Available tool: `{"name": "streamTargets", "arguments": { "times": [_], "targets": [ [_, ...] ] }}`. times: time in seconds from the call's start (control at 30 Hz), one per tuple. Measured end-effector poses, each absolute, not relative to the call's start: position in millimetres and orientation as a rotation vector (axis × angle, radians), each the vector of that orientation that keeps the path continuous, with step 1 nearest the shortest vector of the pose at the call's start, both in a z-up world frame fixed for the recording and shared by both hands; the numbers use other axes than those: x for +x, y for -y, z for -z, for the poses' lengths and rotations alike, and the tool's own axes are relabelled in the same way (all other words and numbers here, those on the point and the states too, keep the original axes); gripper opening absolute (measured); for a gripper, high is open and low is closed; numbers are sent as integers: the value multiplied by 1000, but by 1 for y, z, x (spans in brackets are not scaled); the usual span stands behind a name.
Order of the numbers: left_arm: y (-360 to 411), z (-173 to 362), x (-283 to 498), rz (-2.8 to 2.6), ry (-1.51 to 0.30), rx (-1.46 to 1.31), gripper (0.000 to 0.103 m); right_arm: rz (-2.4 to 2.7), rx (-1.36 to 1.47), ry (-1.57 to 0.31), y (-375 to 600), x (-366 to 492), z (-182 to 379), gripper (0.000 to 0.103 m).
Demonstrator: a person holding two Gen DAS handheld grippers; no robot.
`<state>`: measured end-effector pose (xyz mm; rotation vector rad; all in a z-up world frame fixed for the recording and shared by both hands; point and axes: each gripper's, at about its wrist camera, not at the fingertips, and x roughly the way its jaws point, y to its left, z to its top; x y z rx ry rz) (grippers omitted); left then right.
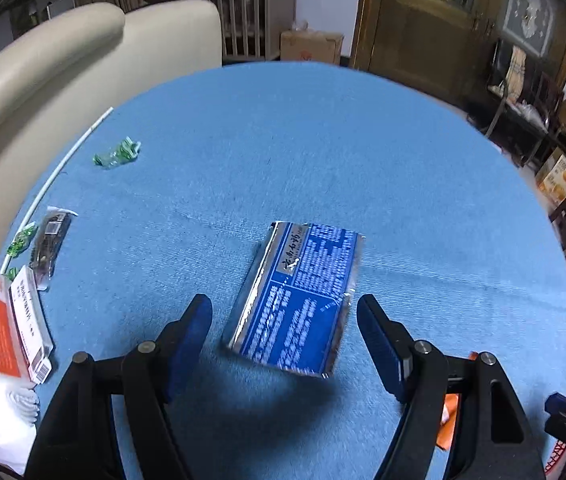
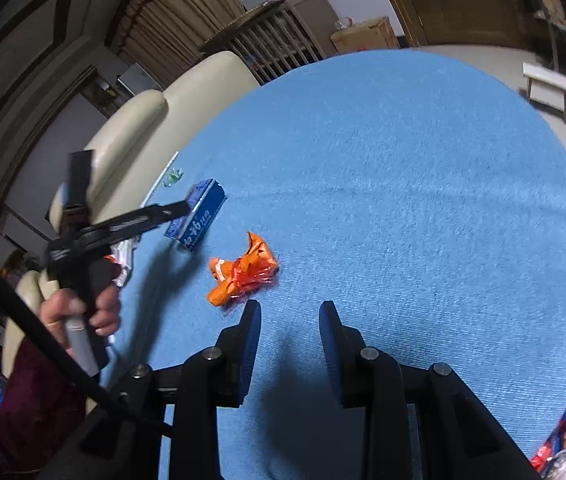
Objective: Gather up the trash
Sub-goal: 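Grasp the orange mesh snack bag with the right tool while the left tool grasps the flattened blue-white carton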
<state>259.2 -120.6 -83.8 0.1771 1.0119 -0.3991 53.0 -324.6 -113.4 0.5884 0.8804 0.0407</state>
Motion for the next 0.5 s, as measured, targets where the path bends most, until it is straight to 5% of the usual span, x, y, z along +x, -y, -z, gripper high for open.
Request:
{"name": "streamTargets", "arguments": {
  "times": [0.07,0.17,0.5],
  "targets": [
    [120,88,264,406,-1022,161,75,-58,609,-891,326,53,115,36],
    [117,95,269,445,-1036,124,75,-65,637,-934,321,64,125,69],
    [108,100,251,507,-972,103,67,-42,643,-1005,282,120,128,70]
  ]
}}
